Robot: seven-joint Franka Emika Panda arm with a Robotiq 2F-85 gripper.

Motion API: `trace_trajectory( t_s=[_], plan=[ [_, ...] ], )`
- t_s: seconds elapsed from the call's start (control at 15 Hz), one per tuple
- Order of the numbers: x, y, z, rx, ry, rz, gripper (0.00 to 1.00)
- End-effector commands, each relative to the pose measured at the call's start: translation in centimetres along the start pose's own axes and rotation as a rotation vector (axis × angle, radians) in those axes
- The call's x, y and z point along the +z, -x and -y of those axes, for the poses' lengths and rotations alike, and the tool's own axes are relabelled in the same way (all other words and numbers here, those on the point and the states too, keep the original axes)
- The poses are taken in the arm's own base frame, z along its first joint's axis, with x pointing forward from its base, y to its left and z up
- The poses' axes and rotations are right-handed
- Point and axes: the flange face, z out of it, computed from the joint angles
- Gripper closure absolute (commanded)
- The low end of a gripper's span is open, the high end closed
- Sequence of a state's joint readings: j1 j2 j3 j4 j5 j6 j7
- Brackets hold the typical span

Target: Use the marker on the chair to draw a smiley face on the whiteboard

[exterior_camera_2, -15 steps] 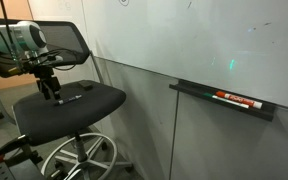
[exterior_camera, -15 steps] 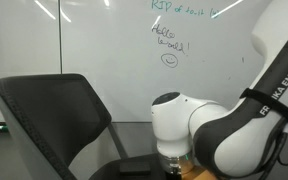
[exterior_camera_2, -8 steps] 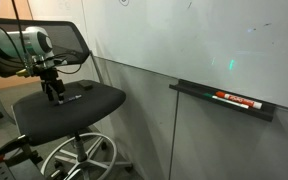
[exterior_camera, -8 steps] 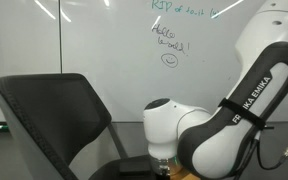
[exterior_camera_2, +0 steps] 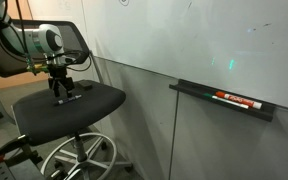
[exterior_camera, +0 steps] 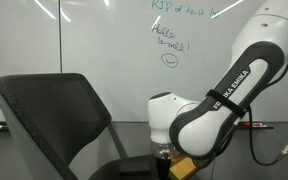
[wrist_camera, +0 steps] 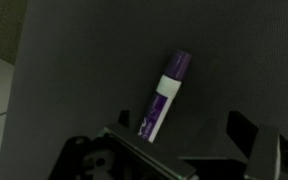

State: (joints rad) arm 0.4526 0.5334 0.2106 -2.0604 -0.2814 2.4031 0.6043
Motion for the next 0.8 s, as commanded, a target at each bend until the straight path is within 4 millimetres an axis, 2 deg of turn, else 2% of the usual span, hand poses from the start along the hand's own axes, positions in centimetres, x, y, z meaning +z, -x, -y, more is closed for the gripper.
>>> trace_trajectory(
  t_s=[0.0, 0.2, 0.27, 0.33, 0.73],
  plan=[
    [-0.3, -0.3, -1.9, -0.016, -0.038, 0.032, 0.0],
    [0.2, -0.1, -2.5, -0.006, -0.075, 0.071, 0.0],
    [0.3, 0.0, -2.6, -0.007, -0.086, 0.079, 0.08],
    [0.5, 0.2, -2.6, -0.006, -0.093, 0.086, 0.26],
    [1.7, 1.4, -2.7, -0.005, -0.109, 0.122, 0.73]
  ],
)
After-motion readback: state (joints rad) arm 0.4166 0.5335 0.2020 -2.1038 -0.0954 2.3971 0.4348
